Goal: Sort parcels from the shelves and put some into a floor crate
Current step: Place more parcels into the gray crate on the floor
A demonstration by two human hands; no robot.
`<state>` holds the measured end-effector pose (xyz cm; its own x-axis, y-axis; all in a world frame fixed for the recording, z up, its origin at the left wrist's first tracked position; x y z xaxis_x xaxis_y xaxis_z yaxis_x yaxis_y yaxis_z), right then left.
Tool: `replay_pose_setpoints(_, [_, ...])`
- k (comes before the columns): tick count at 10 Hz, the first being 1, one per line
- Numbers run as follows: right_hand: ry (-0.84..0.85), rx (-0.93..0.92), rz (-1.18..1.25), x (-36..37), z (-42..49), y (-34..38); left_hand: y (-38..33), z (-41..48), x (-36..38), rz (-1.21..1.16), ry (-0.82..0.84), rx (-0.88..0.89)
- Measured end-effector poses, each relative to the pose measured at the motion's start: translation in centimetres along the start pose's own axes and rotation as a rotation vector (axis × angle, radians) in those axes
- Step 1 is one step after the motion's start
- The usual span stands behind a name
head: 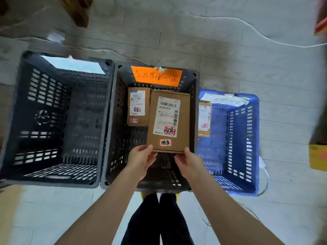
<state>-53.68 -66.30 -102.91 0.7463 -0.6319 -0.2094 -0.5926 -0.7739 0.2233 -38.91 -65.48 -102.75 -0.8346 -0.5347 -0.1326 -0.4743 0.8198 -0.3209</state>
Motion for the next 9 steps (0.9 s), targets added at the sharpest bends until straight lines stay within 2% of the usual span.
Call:
replay_pose_setpoints(2, [-0.134, 0.019, 0.151, 6.5, 13.6, -0.5, 2.8, 16.1, 4.8, -0.025, -0.06, -0.04])
replay_pose_setpoints(4, [-0.112, -0.002, 0.141, 10.7, 23.2, 0.0, 3.1, 25.1, 8.6, -0.057, -0.055, -0.084])
replay_pose_setpoints(7, [-0.042, -0.051, -0.033, 13.7, 26.0, 0.8, 2.1, 28.2, 9.8, -0.142, -0.106, -0.105])
replay_pose_setpoints(9, [0.04, -0.071, -0.307, 12.7, 21.6, 0.9, 1.1, 22.8, 8.3, -0.223, -0.106, -0.161])
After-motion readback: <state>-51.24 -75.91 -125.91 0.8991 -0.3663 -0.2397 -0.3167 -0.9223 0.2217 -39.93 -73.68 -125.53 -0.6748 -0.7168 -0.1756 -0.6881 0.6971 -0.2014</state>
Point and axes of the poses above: each hand's wrist, its own z-axis towards the middle knuckle, its own x-axis out of the palm, y = z × x, the point moved 4 cm from there along z, towards the middle knuckle, and after that the axes turned 9 degrees about -y, right-handed, at the moved point
